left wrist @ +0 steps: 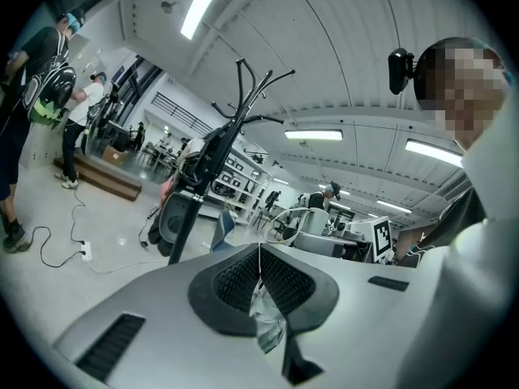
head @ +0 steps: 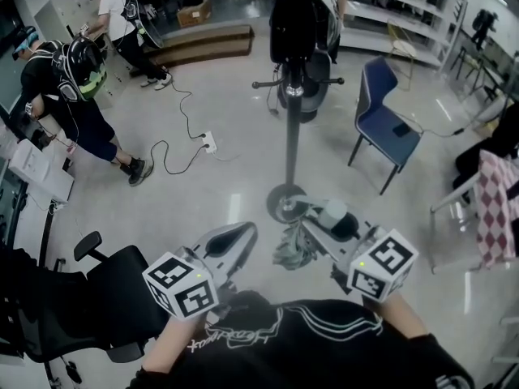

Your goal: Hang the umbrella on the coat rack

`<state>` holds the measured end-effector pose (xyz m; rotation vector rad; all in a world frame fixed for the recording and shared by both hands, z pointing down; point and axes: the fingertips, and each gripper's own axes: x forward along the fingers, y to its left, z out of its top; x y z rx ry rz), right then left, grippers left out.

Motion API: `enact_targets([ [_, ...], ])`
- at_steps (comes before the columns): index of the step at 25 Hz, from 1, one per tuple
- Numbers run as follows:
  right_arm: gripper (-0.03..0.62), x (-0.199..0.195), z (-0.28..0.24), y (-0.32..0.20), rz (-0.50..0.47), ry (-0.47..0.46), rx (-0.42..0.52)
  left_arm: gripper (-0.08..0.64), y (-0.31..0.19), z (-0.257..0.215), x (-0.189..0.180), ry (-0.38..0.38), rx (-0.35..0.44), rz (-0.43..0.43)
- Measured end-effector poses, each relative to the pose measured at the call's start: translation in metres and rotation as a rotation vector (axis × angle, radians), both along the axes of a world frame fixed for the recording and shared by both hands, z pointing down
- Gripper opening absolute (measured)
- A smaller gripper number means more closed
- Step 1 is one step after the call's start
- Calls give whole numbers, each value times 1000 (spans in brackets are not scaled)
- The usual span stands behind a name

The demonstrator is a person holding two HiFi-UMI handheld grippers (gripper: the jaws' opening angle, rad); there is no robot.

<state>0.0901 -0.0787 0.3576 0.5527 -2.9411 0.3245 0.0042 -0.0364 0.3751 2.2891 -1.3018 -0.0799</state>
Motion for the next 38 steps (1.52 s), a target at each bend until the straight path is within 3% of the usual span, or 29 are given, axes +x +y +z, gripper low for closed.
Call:
enact_targets([
  [14,137,-42,-3,-65,92,33,12,3,-68,-10,-51,24,51,64],
  [26,137,-98,-17,-152,204,39,6,3,-165,-21,-117,34,31,153],
  [38,137,-141,-12,-212,301,73,-7,3,-227,-15,-167,60,9,228],
])
